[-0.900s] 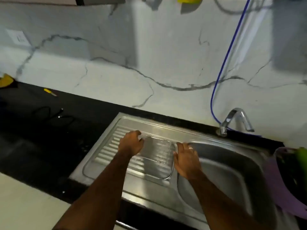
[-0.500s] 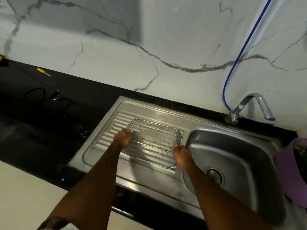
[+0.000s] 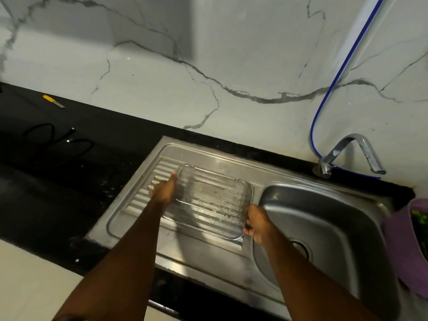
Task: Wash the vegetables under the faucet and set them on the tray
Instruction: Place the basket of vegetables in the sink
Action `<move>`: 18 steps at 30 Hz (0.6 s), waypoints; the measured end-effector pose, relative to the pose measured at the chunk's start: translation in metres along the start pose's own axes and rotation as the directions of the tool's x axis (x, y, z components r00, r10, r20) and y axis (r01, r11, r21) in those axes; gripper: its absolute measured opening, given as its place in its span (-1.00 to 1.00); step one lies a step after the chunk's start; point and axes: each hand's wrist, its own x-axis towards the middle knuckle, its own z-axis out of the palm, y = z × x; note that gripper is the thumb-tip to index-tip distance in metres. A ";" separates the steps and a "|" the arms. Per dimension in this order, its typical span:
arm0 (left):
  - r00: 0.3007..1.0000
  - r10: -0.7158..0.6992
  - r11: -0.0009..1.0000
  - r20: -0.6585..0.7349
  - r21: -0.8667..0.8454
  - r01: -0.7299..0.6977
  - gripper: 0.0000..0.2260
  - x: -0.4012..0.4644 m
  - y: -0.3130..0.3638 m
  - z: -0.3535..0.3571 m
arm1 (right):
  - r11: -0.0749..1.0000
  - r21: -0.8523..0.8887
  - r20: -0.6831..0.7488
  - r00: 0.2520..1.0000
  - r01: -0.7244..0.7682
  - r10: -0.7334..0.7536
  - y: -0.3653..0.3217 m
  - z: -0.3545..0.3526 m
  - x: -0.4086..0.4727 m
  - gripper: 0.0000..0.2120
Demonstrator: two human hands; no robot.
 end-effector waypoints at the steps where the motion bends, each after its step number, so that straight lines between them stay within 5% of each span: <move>1: 0.996 0.076 0.997 -0.045 -0.029 -0.077 -0.03 -0.025 0.020 -0.001 | 0.997 0.065 0.005 1.000 0.029 -0.029 -0.005 0.000 -0.003 -0.76; 9: 0.957 0.279 0.886 -0.085 -0.361 -0.290 -0.51 -0.084 0.108 -0.020 | 0.860 0.475 -0.036 0.980 0.188 -0.194 -0.057 -0.013 -0.021 -0.79; 13: 0.976 0.203 0.827 -0.080 -0.520 -0.215 -0.71 -0.085 0.109 -0.027 | 0.859 0.484 -0.017 0.983 0.166 -0.180 -0.063 -0.023 -0.014 -0.82; 18: 0.985 0.162 0.855 0.066 -0.507 -0.106 -0.83 -0.074 0.078 -0.040 | 0.892 0.402 -0.061 0.978 0.207 -0.199 -0.056 -0.034 0.000 -0.82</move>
